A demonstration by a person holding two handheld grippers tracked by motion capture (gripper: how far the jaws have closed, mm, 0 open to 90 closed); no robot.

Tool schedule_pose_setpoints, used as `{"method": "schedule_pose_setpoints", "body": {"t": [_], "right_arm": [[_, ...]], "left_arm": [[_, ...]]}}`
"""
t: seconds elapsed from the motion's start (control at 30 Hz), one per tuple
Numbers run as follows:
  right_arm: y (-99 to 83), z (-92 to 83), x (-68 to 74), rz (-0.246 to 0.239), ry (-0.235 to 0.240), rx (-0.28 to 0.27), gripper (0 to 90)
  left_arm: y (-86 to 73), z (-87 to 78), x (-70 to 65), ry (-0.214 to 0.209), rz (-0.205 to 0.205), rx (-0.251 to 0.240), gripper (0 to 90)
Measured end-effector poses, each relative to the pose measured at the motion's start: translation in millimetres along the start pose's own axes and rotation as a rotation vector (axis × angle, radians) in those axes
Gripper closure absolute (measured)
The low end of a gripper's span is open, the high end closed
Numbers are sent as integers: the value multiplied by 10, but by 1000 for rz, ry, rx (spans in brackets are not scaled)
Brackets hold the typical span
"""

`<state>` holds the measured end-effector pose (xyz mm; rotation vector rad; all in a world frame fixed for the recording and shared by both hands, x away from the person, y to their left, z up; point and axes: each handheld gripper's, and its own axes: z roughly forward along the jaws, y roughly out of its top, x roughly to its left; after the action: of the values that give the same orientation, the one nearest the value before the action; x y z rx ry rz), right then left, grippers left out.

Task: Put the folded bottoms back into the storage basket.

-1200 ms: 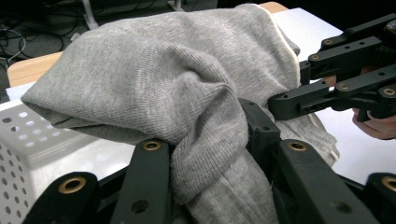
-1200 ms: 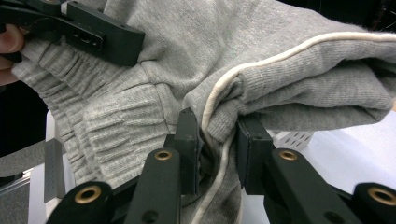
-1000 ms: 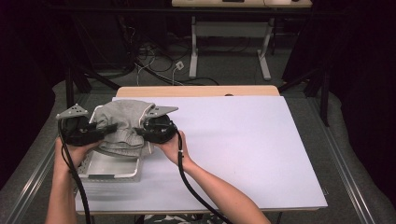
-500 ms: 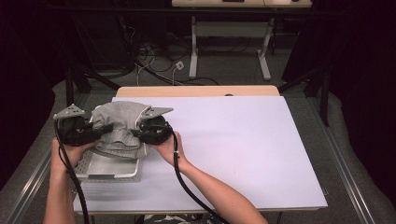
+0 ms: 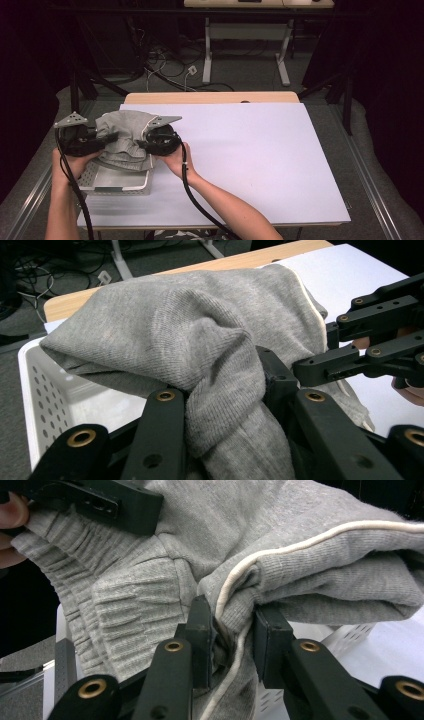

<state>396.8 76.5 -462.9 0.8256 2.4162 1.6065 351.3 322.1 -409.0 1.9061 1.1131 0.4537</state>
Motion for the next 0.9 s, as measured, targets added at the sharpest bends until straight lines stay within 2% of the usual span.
{"method": "schedule_pose_setpoints", "body": {"t": [0.9], "right_arm": [[-45,203,101,27,17,45,710]], "left_arm": [[-29,-4,43,48,1,15,713]]}}
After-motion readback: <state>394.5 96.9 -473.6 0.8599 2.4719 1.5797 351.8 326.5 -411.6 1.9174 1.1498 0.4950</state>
